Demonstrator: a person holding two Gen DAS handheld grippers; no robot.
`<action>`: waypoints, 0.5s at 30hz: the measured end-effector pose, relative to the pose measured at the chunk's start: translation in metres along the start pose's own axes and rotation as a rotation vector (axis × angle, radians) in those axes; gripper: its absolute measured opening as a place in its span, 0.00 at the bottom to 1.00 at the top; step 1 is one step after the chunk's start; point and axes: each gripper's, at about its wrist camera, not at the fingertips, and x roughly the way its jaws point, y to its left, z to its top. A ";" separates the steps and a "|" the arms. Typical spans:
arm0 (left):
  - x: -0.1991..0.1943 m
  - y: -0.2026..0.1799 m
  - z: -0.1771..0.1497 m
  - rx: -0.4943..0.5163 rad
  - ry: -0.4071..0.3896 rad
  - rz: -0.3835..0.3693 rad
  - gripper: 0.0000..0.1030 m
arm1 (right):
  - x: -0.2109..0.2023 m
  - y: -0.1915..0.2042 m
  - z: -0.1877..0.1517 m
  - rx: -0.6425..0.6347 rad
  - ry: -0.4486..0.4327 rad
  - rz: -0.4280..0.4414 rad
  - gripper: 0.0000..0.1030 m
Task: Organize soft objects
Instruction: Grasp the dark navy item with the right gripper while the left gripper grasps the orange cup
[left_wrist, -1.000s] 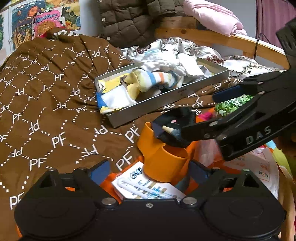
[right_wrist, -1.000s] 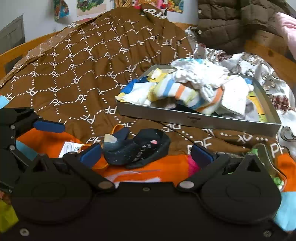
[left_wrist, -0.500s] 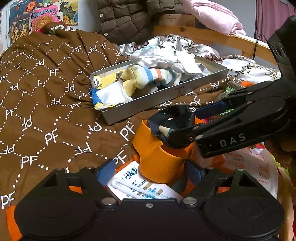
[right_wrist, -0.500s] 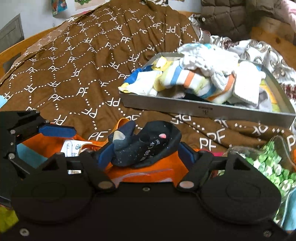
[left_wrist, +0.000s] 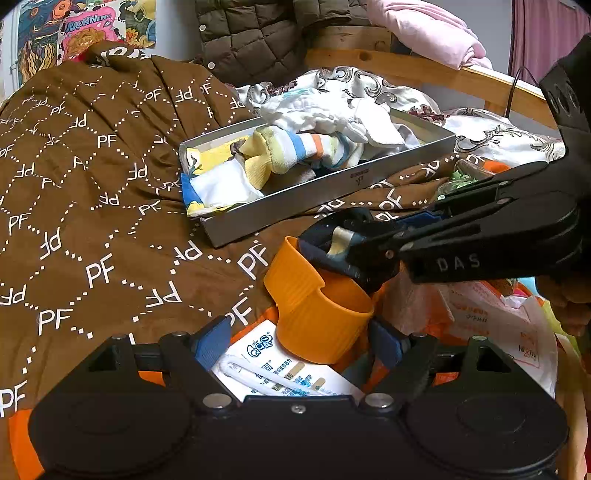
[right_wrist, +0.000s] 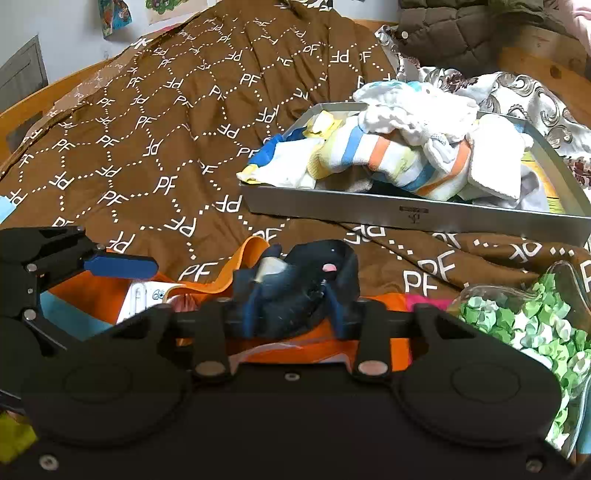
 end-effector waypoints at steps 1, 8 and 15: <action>0.000 0.000 0.000 0.001 0.001 0.001 0.81 | 0.000 0.000 0.000 0.001 -0.004 -0.002 0.15; 0.002 -0.002 0.001 0.002 0.011 -0.012 0.70 | -0.008 -0.004 -0.001 -0.009 -0.039 -0.024 0.05; 0.004 -0.007 0.005 0.017 0.014 -0.025 0.55 | -0.014 -0.010 -0.002 -0.017 -0.047 -0.040 0.04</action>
